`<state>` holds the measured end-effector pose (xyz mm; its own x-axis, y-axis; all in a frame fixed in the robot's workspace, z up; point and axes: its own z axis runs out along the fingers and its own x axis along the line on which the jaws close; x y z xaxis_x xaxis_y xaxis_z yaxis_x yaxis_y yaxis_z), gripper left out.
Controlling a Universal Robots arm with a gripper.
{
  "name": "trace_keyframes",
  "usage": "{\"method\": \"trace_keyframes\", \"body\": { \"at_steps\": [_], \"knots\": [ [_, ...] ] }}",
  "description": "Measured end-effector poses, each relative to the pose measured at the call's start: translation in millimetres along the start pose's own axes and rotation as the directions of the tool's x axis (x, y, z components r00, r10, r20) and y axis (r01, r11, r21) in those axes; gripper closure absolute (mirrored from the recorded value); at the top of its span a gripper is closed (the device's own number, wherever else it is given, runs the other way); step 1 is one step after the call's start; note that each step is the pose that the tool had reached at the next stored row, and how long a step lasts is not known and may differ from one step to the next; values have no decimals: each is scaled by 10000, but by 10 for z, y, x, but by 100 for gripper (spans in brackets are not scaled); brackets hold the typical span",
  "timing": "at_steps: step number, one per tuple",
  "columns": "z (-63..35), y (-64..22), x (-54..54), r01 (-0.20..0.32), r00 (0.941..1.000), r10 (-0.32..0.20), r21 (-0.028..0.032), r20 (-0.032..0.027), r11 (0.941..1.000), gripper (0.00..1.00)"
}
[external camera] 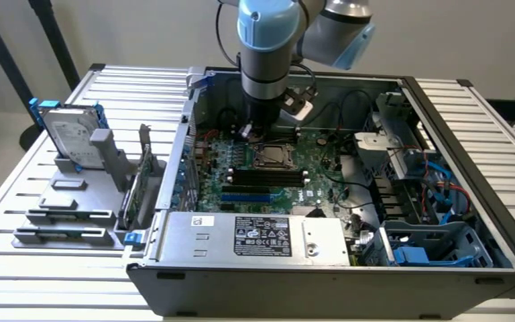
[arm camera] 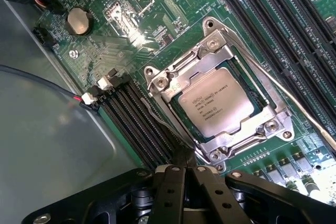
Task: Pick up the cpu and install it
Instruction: 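Install the first cpu locking lever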
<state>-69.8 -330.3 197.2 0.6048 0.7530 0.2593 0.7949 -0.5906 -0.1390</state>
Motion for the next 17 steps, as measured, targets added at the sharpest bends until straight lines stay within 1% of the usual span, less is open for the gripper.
{"method": "trace_keyframes", "body": {
  "at_steps": [10,17],
  "knots": [
    [10,31,20,3,10000,-3,-35,46,10000,89],
    [17,61,41,5,10000,-5,-51,67,10000,89]
  ]
}}
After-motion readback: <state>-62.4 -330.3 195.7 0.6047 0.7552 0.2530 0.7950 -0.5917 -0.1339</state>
